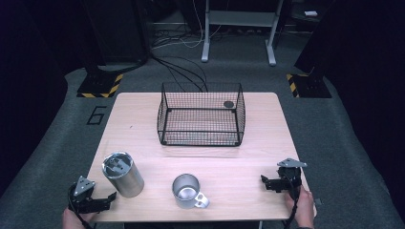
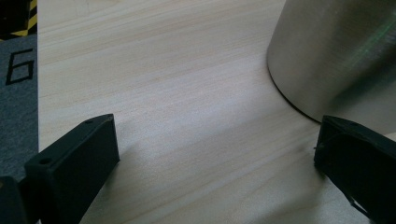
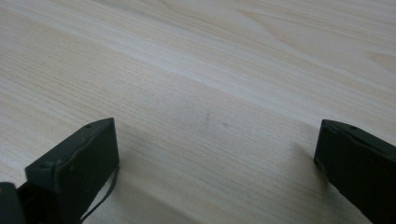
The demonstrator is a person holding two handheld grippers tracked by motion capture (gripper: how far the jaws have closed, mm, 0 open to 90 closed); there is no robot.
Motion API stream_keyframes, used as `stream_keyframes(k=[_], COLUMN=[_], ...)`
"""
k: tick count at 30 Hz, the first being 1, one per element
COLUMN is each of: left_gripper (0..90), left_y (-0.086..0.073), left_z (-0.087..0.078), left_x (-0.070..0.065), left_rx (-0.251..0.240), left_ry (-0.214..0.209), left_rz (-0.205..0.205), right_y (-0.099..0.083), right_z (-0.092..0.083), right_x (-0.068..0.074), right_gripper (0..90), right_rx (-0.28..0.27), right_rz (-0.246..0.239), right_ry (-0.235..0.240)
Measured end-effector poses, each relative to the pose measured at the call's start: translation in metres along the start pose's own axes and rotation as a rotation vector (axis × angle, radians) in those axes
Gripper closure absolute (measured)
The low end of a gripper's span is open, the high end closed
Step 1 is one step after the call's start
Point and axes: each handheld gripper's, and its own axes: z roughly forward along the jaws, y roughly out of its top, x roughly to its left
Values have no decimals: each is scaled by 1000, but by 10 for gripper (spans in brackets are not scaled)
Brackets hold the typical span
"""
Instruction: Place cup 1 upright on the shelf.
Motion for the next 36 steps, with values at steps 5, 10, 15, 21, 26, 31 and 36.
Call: stream_keyframes(k=[5, 10, 15, 21, 26, 31, 36], left_gripper=[0, 0, 0, 0, 0, 0, 0], left_y=[-1, 0, 0, 2, 6, 12, 22], left_z=[1, 1, -1, -4, -16, -26, -36], left_x=[-1, 0, 0, -1, -4, -14, -24], left_rx=[-14, -9, 3, 3, -36, -63, -96], left_ry=[9, 15, 1, -49, -99, -139, -166], left_rz=[-7, -13, -1, 21, 9, 30, 51], right_y=[0, 0, 0, 0, 0, 0, 0], right_z=[0, 0, 0, 0, 0, 0, 0], right_x=[0, 0, -1, -1, -1, -1, -1], right_gripper=[0, 0, 0, 0, 0, 0, 0], right_rx=[2, 2, 7, 5, 3, 4, 2], right_rz=[0, 0, -11, -10, -9, -9, -9], right_ry=[1, 1, 3, 3, 3, 2, 2])
